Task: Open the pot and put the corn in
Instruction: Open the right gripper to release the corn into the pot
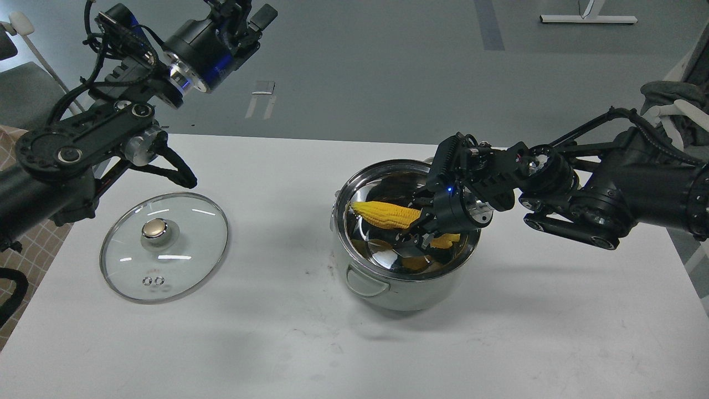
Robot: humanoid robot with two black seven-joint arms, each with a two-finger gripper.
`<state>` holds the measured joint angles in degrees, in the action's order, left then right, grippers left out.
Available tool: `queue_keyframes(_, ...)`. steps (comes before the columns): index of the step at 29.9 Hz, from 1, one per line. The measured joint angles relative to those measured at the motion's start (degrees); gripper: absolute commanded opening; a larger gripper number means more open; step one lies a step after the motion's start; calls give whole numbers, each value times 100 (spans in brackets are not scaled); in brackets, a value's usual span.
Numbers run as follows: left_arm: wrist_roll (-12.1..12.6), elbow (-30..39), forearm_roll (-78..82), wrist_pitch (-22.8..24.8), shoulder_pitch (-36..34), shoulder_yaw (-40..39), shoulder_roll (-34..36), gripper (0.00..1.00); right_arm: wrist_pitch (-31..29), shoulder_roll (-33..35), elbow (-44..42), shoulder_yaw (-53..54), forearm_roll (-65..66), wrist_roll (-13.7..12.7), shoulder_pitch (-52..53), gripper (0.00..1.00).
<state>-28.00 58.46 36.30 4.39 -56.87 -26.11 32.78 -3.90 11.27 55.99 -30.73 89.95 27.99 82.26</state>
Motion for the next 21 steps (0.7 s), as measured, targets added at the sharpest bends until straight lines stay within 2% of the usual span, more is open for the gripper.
queue_keyframes(3, 0, -1, 0, 0, 0, 0, 4, 96, 11, -22, -7, 5, -3, 0, -15, 43)
queue_keyframes(4, 0, -1, 0, 0, 0, 0, 8, 96, 11, -22, -7, 5, -3, 0, -16, 53)
queue_keyframes(10, 0, -9, 0, 0, 0, 0, 6, 96, 12, 5, 11, 6, -41, 0, -16, 76)
queue_keyframes(14, 0, -18, 0, 0, 0, 0, 1, 96, 14, 31, 32, 13, -112, 1, -7, 83)
queue_keyframes(17, 0, -19, 0, 0, 0, 0, 0, 96, 15, 52, 43, 46, -128, 1, 43, 93)
queue_keyframes(21, 0, -19, 0, 0, 0, 0, 3, 97, 15, 137, 59, 120, -156, 1, 193, 96)
